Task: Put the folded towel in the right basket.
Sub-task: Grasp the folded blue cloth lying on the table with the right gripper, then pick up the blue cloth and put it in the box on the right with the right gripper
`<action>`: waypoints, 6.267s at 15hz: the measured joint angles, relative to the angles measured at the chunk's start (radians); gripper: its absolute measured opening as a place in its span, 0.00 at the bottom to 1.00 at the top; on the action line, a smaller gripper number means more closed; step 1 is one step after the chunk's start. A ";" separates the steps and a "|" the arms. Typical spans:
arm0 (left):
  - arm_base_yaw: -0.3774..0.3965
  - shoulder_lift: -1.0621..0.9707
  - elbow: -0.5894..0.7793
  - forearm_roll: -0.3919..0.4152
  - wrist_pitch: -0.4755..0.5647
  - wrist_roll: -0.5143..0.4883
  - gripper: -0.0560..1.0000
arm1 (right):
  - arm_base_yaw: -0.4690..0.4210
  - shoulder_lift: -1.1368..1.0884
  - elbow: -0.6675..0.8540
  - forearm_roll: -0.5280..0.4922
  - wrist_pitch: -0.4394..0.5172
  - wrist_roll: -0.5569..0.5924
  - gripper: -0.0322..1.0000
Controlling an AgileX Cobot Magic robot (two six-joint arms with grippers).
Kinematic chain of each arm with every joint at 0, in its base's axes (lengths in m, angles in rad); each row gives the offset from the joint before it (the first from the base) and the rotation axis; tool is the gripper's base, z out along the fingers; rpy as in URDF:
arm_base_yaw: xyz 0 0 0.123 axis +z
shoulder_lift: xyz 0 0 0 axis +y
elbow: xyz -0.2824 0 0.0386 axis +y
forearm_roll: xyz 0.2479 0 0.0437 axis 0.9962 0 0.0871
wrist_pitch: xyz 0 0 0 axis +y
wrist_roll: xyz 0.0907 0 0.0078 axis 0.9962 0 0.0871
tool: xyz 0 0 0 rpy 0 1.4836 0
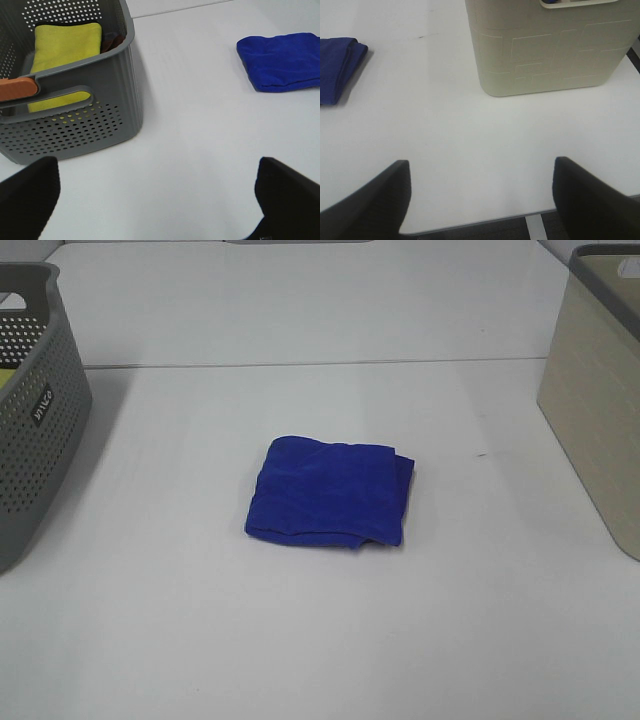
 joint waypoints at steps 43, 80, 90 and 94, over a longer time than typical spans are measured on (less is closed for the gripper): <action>0.000 0.000 0.000 0.000 0.000 0.000 0.99 | 0.099 1.700 -0.961 0.940 -0.291 -0.709 0.77; 0.000 0.000 0.000 0.000 0.000 0.000 0.99 | 0.376 2.193 -0.778 1.129 -0.406 -0.656 0.95; 0.000 0.000 0.000 0.000 0.000 0.000 0.99 | 0.478 2.324 -0.893 1.120 -0.404 -0.540 0.13; 0.000 0.000 0.000 0.000 0.000 0.000 0.99 | 0.478 2.319 -0.899 1.103 -0.397 -0.540 0.13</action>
